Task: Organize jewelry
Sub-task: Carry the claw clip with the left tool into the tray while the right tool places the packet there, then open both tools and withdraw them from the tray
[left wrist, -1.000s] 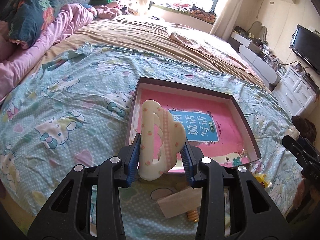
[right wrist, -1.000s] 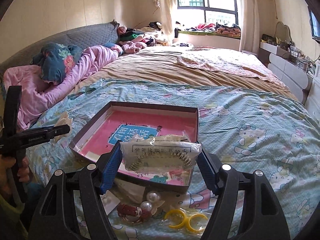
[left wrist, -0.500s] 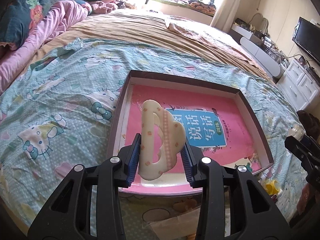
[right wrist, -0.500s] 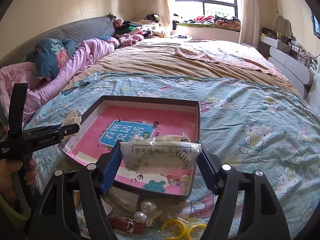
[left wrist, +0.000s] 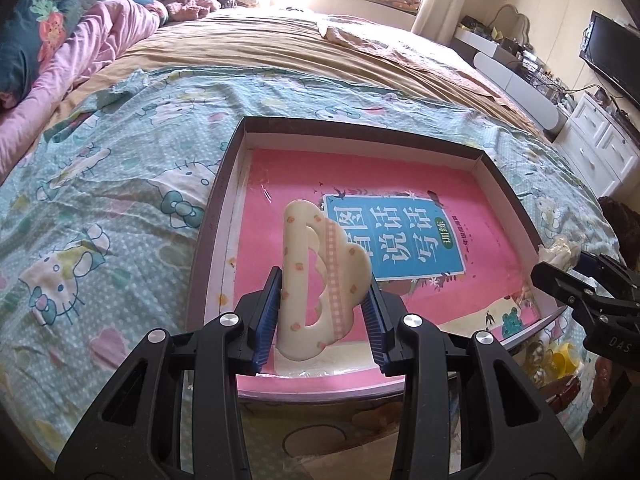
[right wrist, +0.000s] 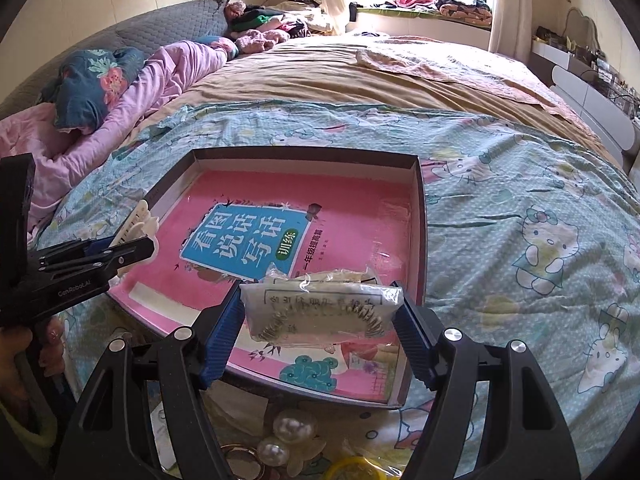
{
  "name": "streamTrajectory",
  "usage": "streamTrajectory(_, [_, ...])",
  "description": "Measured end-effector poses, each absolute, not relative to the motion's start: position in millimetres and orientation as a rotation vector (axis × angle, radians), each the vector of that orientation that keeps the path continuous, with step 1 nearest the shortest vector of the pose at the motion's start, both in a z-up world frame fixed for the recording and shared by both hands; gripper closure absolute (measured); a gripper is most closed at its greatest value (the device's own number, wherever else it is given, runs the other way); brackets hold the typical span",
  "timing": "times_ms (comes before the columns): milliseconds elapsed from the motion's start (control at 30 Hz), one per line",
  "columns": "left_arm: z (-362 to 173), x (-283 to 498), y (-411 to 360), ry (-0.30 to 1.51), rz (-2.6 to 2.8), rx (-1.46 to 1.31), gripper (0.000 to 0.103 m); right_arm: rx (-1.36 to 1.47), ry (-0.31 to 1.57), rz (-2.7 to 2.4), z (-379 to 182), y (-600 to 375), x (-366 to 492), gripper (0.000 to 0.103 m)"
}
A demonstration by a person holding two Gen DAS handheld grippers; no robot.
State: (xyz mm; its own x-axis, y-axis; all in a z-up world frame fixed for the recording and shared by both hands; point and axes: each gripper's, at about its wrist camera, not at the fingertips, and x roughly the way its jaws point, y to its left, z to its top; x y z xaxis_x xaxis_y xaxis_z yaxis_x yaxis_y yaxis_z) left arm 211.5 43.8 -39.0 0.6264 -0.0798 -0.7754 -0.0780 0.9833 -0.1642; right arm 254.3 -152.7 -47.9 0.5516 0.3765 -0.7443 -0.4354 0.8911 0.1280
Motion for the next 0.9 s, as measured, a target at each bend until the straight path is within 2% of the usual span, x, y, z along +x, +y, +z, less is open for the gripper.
streamTrajectory(267, [-46,214,44,0.918,-0.013,-0.184,0.072,-0.083,0.921,0.48,-61,-147,262,0.033])
streamTrajectory(367, [-45,213,44,0.915,-0.015,-0.182,0.061,-0.082,0.93,0.477,-63,-147,263,0.033])
streamTrajectory(533, [-43,211,43,0.907,-0.02,-0.177,0.058,-0.086,0.939,0.473,-65,-146,263,0.033])
streamTrajectory(767, [-34,204,44,0.883,-0.023,-0.176,0.045,-0.085,0.956,0.472,-67,-147,264,0.031])
streamTrajectory(900, [-28,198,46,0.87,-0.022,-0.178,0.04,-0.067,0.942,0.471,-63,-152,260,0.026])
